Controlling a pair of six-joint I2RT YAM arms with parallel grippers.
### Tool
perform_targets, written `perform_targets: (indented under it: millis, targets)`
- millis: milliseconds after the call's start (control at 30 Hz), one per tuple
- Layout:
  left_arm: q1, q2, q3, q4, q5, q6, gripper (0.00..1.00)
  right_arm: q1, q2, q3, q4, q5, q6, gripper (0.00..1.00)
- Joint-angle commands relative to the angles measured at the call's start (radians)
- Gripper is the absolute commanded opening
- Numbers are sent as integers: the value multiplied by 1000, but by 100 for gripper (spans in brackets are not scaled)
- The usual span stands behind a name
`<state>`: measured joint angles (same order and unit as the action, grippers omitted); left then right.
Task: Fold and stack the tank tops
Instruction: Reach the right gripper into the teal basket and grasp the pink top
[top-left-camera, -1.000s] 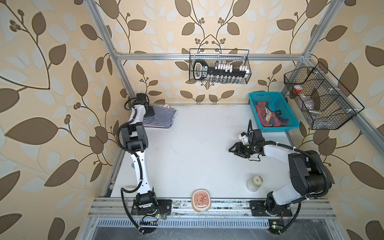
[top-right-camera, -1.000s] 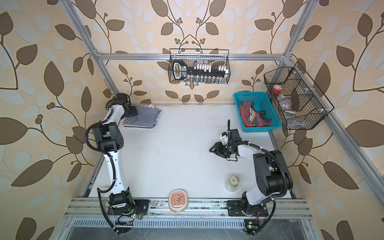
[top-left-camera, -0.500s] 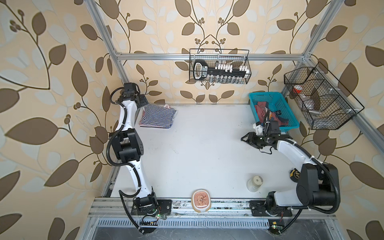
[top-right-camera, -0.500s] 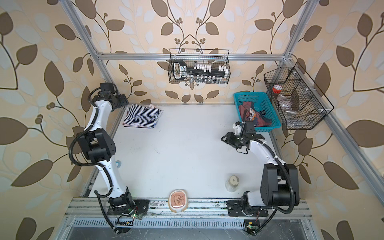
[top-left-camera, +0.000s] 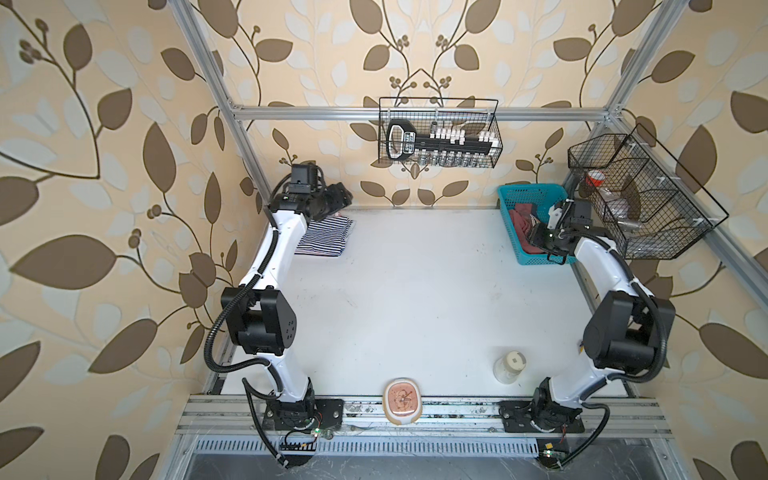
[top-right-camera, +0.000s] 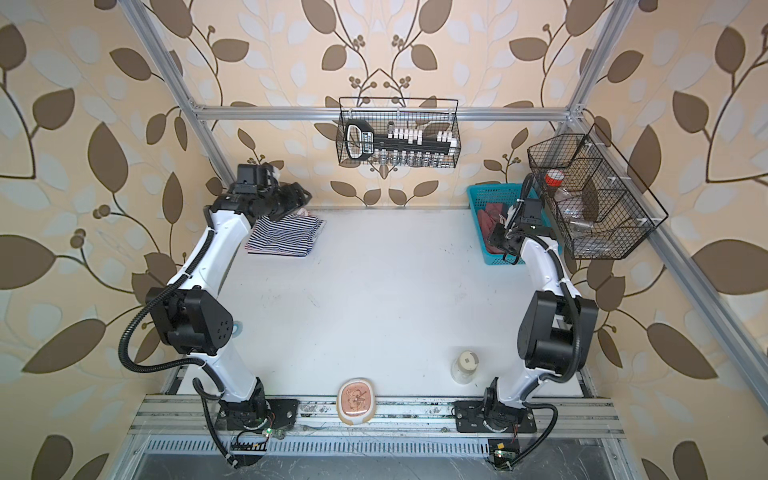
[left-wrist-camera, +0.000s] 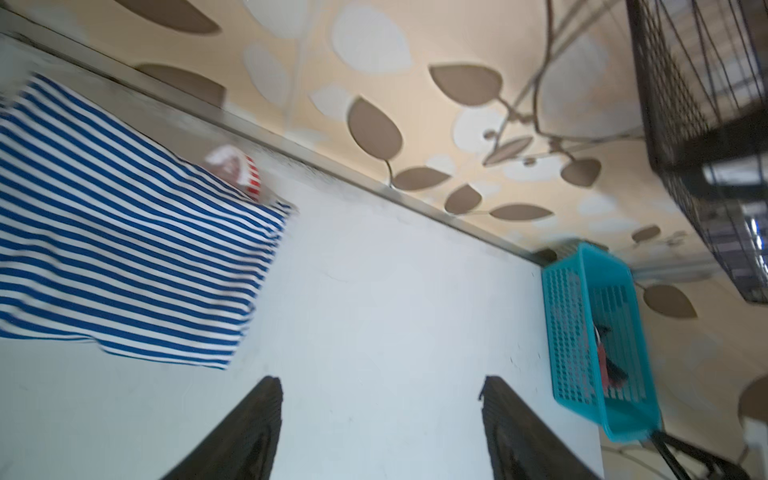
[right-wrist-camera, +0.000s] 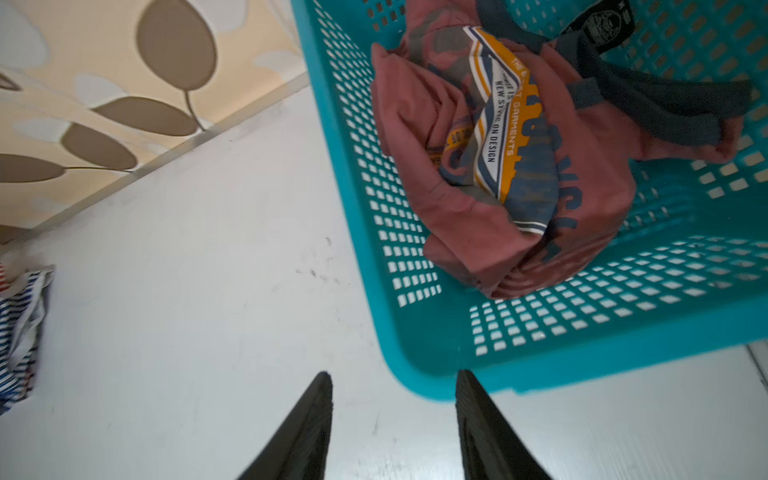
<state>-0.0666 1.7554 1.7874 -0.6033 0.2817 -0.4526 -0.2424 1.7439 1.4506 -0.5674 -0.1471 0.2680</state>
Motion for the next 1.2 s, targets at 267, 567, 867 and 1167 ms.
perform_targets:
  millis: [267,567,867,1167]
  targets:
    - [-123,-190,-141,-110,9,81,78,-21,336,262,-46,84,-32,57]
    - [-148,-233,-170,-180,-25,102,78,-21,523,439,-114,98,-45,59]
    - [-153,-244,-184,-191,-39,112,78,-23,600,479,-135,73,-48,25]
    - [-153,-261,-186,-183,-41,119,79,-21,359,312,-5,50,-18,0]
